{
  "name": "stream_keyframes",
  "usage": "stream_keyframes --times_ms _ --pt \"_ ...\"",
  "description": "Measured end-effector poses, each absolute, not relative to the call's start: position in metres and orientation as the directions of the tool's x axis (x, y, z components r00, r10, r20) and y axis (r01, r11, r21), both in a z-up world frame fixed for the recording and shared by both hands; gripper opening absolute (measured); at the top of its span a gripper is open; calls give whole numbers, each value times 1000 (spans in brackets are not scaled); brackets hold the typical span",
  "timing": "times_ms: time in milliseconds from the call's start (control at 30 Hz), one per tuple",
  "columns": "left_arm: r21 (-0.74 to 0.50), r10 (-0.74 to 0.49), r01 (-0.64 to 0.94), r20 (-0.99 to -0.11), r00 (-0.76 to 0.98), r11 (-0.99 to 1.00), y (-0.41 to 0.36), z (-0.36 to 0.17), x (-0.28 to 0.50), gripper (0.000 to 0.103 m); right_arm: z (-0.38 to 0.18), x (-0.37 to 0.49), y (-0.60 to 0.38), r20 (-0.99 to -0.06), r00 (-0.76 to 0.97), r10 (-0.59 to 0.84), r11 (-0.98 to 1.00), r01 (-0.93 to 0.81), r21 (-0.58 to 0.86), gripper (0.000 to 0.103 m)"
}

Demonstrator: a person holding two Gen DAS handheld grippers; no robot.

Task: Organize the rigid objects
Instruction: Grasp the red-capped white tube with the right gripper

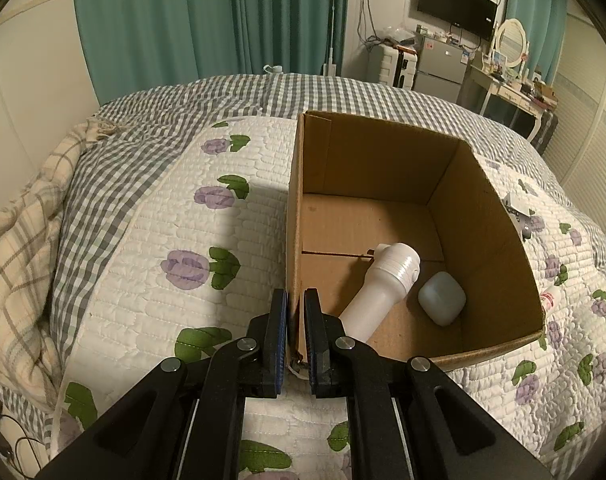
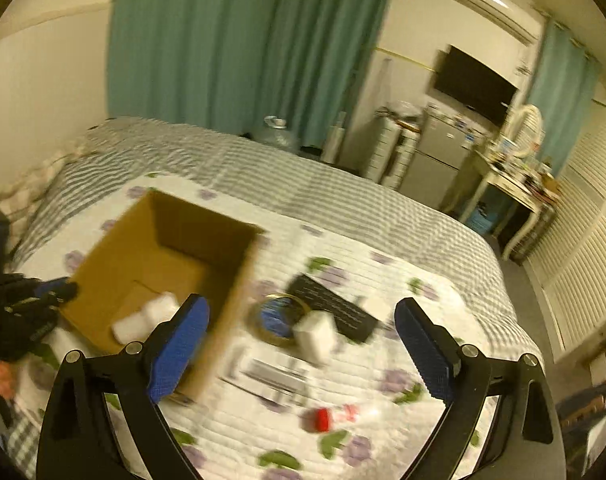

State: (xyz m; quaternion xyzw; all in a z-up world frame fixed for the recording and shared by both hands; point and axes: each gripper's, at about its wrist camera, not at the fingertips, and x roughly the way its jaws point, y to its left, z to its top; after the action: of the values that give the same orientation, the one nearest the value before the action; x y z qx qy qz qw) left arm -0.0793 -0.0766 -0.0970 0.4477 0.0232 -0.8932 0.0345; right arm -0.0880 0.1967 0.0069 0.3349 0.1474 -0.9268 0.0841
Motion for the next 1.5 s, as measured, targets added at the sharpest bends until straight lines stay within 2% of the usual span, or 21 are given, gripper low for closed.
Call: stream_keyframes --times_ms 200,400,567,800,967,1000,1067,1133,1233,1500 --pt "6 -54 83 -803 -594 -997 -75 -96 -80 8 -16 -93 254 -680 -732 34 -968 146 -206 95" --pt "3 -50 81 -809 -586 -997 -76 -95 -81 8 -77 -106 302 -751 -648 127 -978 43 -203 95" --pt "29 -72 82 -807 -587 -996 -72 -96 -81 8 -131 -116 326 -824 -558 100 -993 -6 -117 94" --pt "36 -80 87 -807 -585 -996 -72 -95 -81 8 -163 -122 332 -866 -497 63 -997 -72 -32 94" --pt "38 -83 88 -805 -588 -995 -71 -96 -80 8 -178 -127 323 -886 -463 5 -998 -52 22 88" --pt "35 -81 89 -805 -588 -995 -71 -96 -80 8 -179 -128 319 -888 -460 -5 -999 -38 25 85" --pt "25 -74 90 -805 -589 -996 -72 -96 -81 8 -184 -130 311 -895 -447 -11 -1000 -11 18 73" --pt "18 -65 86 -807 -587 -996 -74 -96 -81 8 -186 -132 306 -889 -457 11 -1000 -5 -10 71" --pt "5 -53 84 -809 -586 -996 -75 -96 -81 8 -183 -130 306 -878 -478 7 -1000 -7 -4 60" --pt "15 -64 88 -806 -588 -996 -73 -96 -80 8 -188 -125 302 -892 -452 16 -1000 6 -21 62"
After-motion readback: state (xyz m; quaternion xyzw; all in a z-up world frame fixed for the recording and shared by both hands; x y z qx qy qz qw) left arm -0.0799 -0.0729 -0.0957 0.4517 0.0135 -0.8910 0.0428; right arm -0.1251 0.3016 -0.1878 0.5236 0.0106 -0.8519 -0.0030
